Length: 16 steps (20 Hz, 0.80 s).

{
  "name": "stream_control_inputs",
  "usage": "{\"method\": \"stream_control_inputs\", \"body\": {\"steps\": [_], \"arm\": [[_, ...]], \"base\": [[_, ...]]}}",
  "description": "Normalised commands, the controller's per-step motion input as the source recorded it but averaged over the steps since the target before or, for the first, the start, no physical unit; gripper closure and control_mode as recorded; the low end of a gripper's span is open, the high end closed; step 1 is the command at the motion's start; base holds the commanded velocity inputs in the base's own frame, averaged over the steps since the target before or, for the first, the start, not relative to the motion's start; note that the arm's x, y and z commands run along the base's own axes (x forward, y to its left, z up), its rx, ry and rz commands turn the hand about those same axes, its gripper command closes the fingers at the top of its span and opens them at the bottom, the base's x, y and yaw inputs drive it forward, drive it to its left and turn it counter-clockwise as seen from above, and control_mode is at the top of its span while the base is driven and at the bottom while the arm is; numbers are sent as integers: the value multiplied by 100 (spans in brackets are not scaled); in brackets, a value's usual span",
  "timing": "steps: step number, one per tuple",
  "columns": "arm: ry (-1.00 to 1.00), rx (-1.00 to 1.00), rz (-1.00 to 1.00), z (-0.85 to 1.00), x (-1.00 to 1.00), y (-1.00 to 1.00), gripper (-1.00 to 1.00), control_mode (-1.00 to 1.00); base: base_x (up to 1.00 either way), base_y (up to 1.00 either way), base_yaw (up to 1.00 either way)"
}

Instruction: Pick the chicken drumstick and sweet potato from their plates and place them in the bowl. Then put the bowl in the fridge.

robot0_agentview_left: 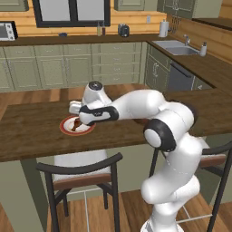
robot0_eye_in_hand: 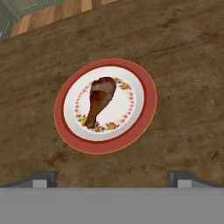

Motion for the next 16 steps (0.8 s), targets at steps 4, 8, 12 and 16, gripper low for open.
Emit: {"method": "stream_control_inputs", "body": {"steps": [4, 8, 12, 16], "arm": [[4, 0, -5, -37, 53, 10, -100, -100], [1, 0, -1, -34, 51, 6, -100, -100], [0, 0, 0, -48, 16, 9, -100, -100], [7, 0, 0, -37, 43, 35, -100, -100]], "base": [[0, 0, 0], [0, 0, 0], [0, 0, 0], [0, 0, 0]]}}
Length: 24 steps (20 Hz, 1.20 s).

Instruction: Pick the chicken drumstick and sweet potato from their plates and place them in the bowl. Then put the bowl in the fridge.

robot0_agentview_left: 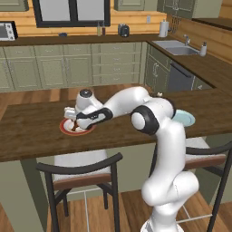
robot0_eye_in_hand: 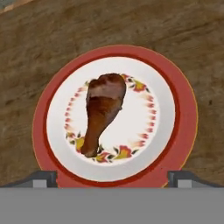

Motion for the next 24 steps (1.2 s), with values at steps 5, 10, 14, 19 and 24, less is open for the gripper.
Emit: {"method": "stream_control_inputs", "body": {"steps": [5, 10, 14, 19, 24], "arm": [[7, 0, 0, -35, 52, 24, -100, -100], [3, -5, 0, -18, 27, 34, -100, -100], [1, -6, 0, -20, 14, 6, -100, -100], [0, -2, 0, -32, 0, -24, -100, -100], [0, 0, 0, -27, -5, -33, -100, -100]], "base": [[0, 0, 0], [0, 0, 0], [0, 0, 0], [0, 0, 0], [0, 0, 0]]}}
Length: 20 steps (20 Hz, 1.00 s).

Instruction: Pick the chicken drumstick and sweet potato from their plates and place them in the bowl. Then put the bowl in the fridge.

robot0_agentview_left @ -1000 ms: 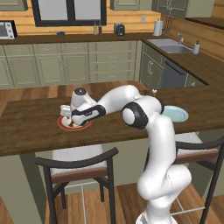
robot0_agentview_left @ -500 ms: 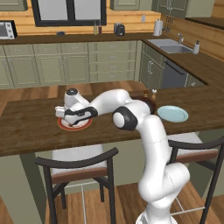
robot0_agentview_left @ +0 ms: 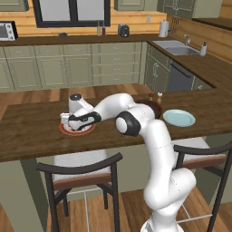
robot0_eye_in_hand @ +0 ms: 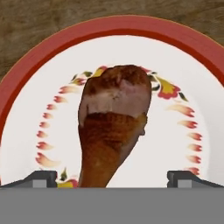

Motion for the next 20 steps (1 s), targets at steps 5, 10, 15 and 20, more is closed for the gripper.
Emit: {"method": "stream_control_inputs", "body": {"steps": [5, 10, 15, 20], "arm": [[0, 0, 0, -20, 4, -6, -100, -100], [0, 0, 0, -1, 10, 19, -100, -100], [0, 0, 0, -20, 0, 9, -100, -100], [0, 0, 0, -40, 0, 0, 100, -100]], "base": [[0, 0, 0], [0, 0, 0], [0, 0, 0], [0, 0, 0]]}}
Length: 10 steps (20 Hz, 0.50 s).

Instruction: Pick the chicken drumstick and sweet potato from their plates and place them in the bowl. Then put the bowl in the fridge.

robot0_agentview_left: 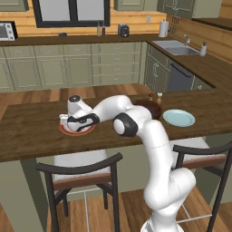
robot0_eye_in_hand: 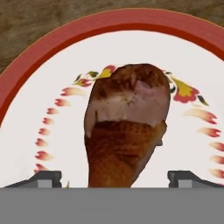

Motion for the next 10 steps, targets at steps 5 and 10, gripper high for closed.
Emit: {"method": "stream_control_inputs", "body": {"steps": [5, 10], "arm": [[0, 0, 0, -36, 0, -5, 100, -100], [0, 0, 0, -14, 0, -39, 100, -100]], "base": [[0, 0, 0], [0, 0, 0]]}}
